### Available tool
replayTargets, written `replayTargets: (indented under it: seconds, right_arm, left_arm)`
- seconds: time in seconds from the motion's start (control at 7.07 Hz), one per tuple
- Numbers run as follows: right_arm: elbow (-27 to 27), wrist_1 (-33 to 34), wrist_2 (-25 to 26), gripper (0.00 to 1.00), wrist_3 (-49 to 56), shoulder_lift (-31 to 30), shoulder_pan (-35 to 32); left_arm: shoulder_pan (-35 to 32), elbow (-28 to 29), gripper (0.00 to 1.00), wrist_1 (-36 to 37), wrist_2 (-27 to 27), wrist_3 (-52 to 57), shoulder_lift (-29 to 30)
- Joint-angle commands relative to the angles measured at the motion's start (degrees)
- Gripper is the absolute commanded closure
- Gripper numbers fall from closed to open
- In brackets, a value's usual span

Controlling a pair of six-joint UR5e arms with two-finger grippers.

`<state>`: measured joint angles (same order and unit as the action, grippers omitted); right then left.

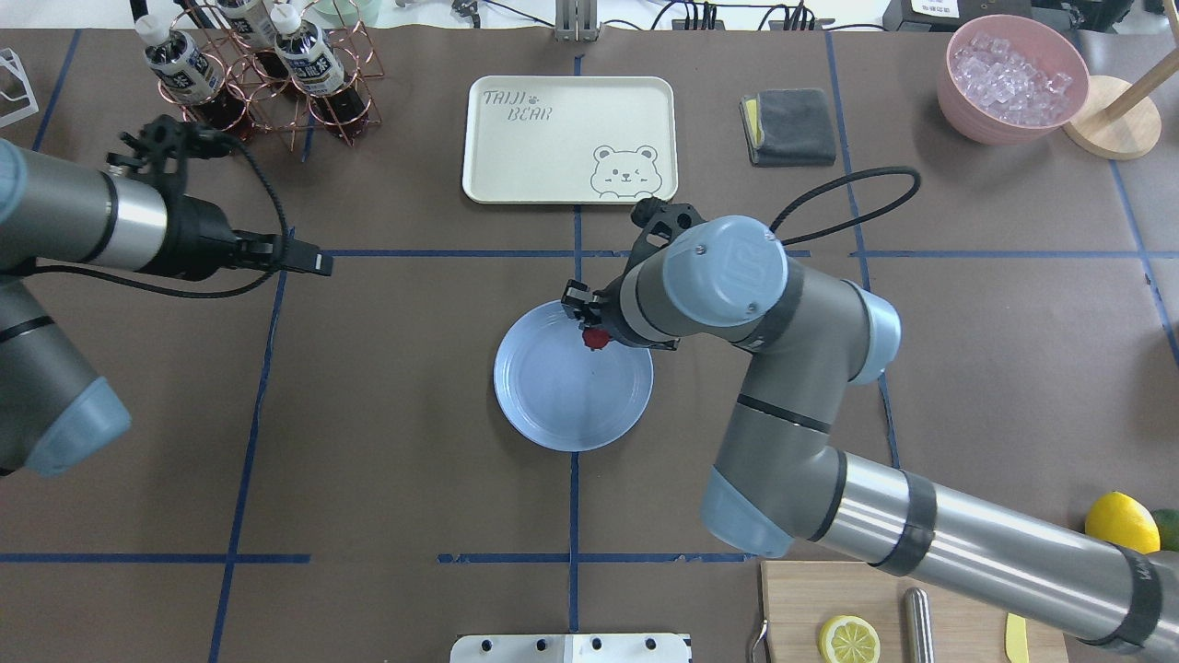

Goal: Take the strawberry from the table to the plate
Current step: 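Carry the strawberry over the plate with the right gripper while the left arm withdraws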

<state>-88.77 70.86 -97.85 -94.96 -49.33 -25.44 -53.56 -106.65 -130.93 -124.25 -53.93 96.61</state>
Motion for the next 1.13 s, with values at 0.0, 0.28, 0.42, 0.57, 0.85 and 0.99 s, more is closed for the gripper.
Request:
replayTargets:
  seconds: [0.0,0.28,0.42,0.57,0.85,0.99]
  right_arm:
    - [2.02,0.07,2.05,1.00,-0.22,0.56,2.14]
    - [2.19,0.33,2.14,1.00,-0.22,0.64,2.41]
    - [2.11,0.42,2.22,1.00,-0.22,0.64,2.32]
    - [2.19,0.51,2.92,1.00,-0.14,0.64,2.32]
    - [3.07,0.68,4.33,1.00,0.13,0.64,2.32]
    - [3.07,0.94,4.59,1.00,0.22,0.64,2.41]
  left_arm:
    - [-2.78,-0.05,0.17,-0.03,-2.13,1.02,-1.16]
    - [-2.78,-0.13,0.17,-0.03,-2.13,1.02,-1.25]
    - [-2.69,-0.05,0.17,-0.03,-2.13,1.02,-1.16]
    - [-2.69,-0.05,0.16,-0.12,-2.13,1.02,-1.25]
    - [-2.69,0.04,0.16,-0.12,-2.13,1.02,-1.16]
    - [-2.69,0.04,0.16,-0.12,-2.13,1.02,-1.16]
